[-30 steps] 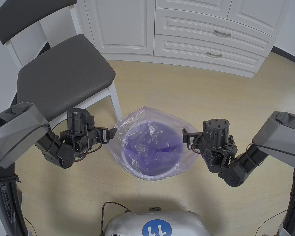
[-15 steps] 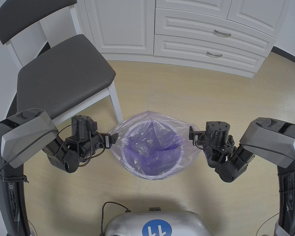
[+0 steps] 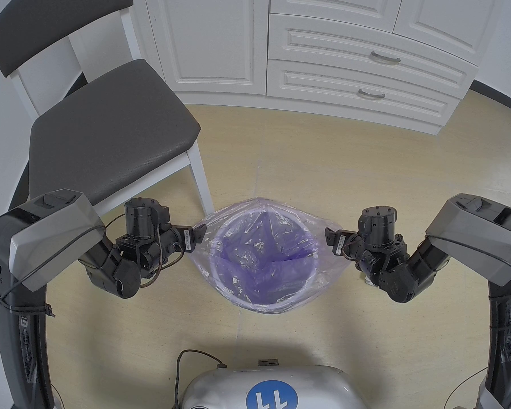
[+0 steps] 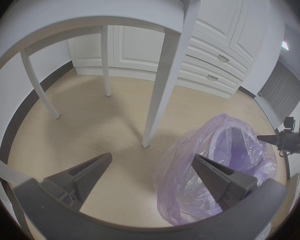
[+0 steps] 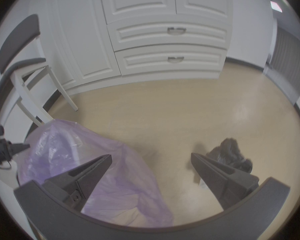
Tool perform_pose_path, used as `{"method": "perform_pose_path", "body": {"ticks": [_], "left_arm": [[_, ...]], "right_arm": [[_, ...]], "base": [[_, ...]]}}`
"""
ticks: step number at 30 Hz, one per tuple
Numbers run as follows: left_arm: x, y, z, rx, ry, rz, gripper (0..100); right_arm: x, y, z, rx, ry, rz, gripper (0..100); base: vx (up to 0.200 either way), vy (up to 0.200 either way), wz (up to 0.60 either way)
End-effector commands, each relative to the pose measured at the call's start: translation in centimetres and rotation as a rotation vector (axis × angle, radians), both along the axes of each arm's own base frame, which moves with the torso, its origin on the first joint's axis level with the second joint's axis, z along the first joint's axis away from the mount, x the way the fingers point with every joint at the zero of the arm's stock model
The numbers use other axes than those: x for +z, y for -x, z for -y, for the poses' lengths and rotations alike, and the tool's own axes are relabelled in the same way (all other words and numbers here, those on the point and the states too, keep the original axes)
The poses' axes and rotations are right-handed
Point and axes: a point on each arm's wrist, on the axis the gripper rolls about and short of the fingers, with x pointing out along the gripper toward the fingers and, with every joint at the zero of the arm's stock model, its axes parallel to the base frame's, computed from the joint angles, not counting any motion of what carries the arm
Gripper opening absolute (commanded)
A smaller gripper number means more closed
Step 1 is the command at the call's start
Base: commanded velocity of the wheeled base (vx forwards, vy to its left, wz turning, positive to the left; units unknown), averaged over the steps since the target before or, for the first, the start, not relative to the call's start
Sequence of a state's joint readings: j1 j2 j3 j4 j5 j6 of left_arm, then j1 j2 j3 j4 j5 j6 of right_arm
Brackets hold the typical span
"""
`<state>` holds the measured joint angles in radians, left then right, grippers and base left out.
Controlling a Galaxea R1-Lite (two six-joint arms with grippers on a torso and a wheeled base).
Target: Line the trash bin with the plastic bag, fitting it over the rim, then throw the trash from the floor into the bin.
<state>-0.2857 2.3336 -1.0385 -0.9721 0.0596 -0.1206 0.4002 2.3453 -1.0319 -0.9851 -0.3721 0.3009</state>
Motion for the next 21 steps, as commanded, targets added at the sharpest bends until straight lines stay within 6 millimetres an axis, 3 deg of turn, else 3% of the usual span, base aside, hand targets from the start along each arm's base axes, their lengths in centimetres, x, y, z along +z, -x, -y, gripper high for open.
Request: {"method": "perform_pose_path", "body": {"ticks": [1, 8, 13, 21], "left_arm": [[0.0, -0.1, -0.3, 0.006, 0.004, 0.005, 100], [0.4, 0.3, -0.9, 0.003, 0.005, -0.005, 100], [0.1, 0.9, -1.0, -0.029, 0.002, -0.033, 100], [-0.6, 0.5, -1.1, -0.023, -0.007, -0.069, 100]], "right_arm": [[4.4, -0.5, 0.3, 0.024, -0.176, -0.008, 100], [5.3, -0.6, 0.9, 0.006, -0.206, -0.049, 100], [3.5, 0.5, 1.2, 0.023, -0.100, -0.178, 100], [1.2, 0.2, 1.3, 0.023, -0.046, -0.240, 100]], "base": [[0.000, 0.000, 0.00], [0.000, 0.000, 0.00], [0.000, 0.000, 0.00], [0.000, 0.000, 0.00]]}}
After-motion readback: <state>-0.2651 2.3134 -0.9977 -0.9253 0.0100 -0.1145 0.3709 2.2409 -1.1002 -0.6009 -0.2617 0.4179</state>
